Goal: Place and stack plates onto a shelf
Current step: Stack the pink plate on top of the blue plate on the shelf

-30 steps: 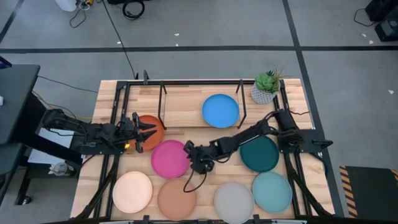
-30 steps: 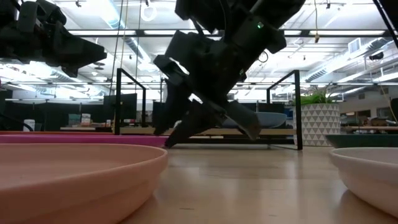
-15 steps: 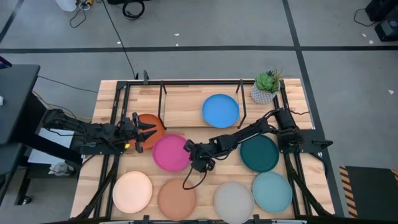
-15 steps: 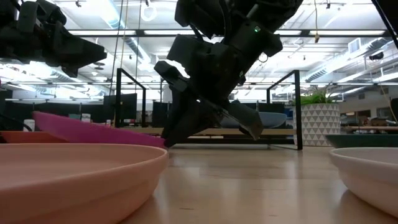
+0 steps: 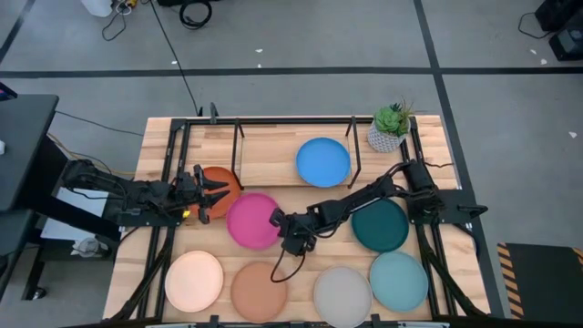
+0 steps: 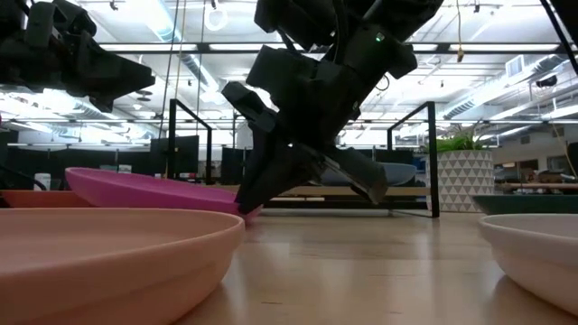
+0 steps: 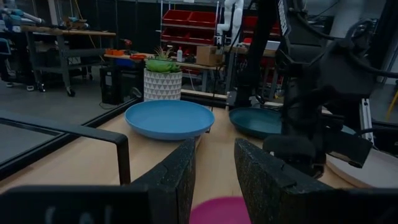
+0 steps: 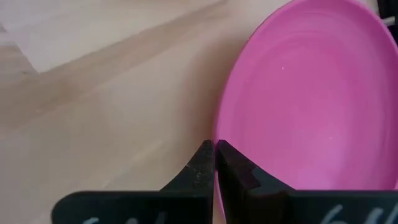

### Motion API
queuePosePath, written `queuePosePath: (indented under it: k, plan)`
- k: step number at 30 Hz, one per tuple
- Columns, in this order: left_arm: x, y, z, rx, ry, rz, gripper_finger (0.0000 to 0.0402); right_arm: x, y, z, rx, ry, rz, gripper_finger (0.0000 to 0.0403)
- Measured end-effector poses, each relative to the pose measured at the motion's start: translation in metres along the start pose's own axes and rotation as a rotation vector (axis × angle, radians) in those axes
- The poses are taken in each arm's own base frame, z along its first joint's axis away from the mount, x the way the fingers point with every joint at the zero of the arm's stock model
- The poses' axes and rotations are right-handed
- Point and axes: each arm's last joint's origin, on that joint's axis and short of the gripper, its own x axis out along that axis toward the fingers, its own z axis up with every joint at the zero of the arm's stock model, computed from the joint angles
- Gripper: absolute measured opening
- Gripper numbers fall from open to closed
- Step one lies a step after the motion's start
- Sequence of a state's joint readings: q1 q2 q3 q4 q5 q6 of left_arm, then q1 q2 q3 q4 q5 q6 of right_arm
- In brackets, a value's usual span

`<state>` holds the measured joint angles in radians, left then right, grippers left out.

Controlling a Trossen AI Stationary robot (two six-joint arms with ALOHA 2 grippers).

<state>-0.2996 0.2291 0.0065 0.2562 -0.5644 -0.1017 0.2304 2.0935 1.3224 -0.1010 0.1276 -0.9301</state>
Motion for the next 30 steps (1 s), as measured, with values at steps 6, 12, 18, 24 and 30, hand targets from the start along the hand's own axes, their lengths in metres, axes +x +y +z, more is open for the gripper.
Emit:
queuePosePath:
  k: [6, 12, 18, 24, 30]
  plan:
    - [0.000, 0.000, 0.000, 0.000, 0.000, 0.000, 0.0119, -0.002, 0.004, 0.007, -0.034, 0.035, -0.032, 0.0013]
    - [0.000, 0.000, 0.000, 0.005, 0.000, 0.000, 0.0119, -0.006, 0.007, 0.010, -0.056, 0.112, -0.081, 0.0013]
    - [0.000, 0.000, 0.000, 0.008, 0.000, 0.000, 0.0119, -0.026, 0.003, 0.018, -0.058, 0.137, -0.110, 0.0013]
    - [0.000, 0.000, 0.000, 0.009, 0.001, 0.000, 0.0119, -0.059, 0.000, 0.024, -0.026, 0.224, -0.142, 0.0013]
    - [0.000, 0.000, 0.000, 0.009, 0.001, 0.000, 0.0119, -0.098, -0.007, 0.012, 0.159, 0.308, -0.119, 0.0013]
